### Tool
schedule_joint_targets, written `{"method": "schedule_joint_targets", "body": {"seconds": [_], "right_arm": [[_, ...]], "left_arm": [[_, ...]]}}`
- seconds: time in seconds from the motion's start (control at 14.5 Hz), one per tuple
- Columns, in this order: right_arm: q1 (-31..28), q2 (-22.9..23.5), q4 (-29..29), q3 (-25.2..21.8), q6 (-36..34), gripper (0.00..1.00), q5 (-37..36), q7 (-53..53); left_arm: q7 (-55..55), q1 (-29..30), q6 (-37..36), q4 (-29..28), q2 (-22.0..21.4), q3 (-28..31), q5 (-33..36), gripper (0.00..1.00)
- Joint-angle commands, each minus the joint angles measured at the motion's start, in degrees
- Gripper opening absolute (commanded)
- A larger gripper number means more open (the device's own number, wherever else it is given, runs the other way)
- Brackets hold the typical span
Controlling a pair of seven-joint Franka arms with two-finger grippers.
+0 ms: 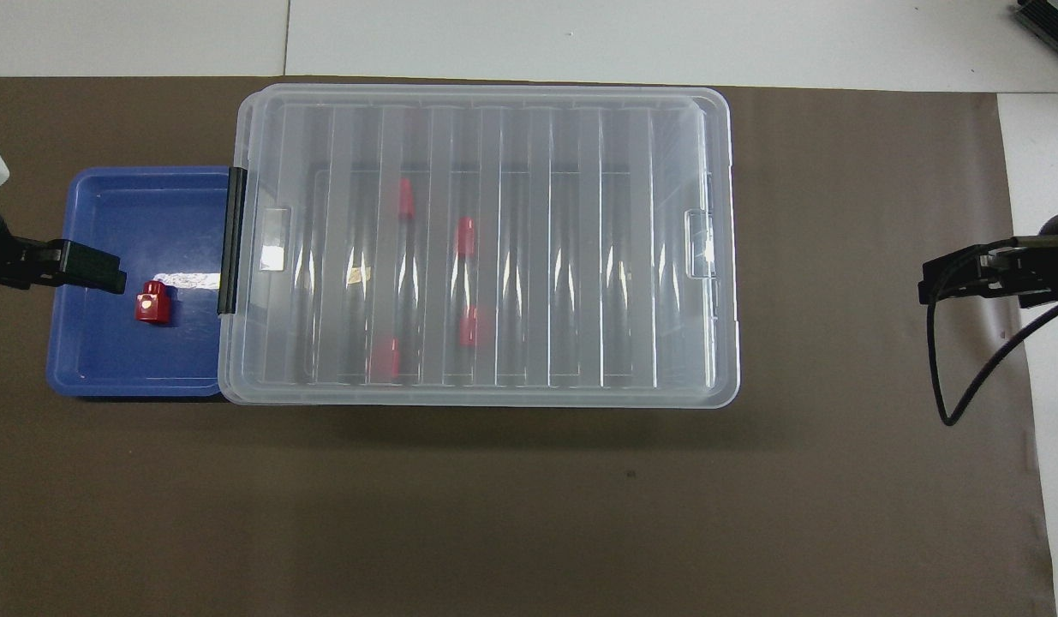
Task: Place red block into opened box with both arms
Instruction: 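Grasp the lid edge with the right gripper while the left gripper reaches the block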
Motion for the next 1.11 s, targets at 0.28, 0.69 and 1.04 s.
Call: {"method": "schedule_joint_targets", "body": {"seconds": [0.28,0.69,1.04], "right_arm": [[-0.07,-0.96,-1.93,0.42,4.24,1.0,0.99,-0.36],[5.72,2.89,-8.97,0.95,24.0,1.0,3.81,2.09],[10.21,11.24,-8.79,0.95,34.73,1.0,7.76,5.08]], "left_arm": [[-0.52,-0.14,1.82,-2.48,-1.47,0.36,-0.6,1.0],[-0.35,-0.05,2.52,-3.0,-1.74,0.36,-0.6,1.0],[0.18,0.65,7.52,-8.18,-3.76,0.44,-0.6,1.0]]}}
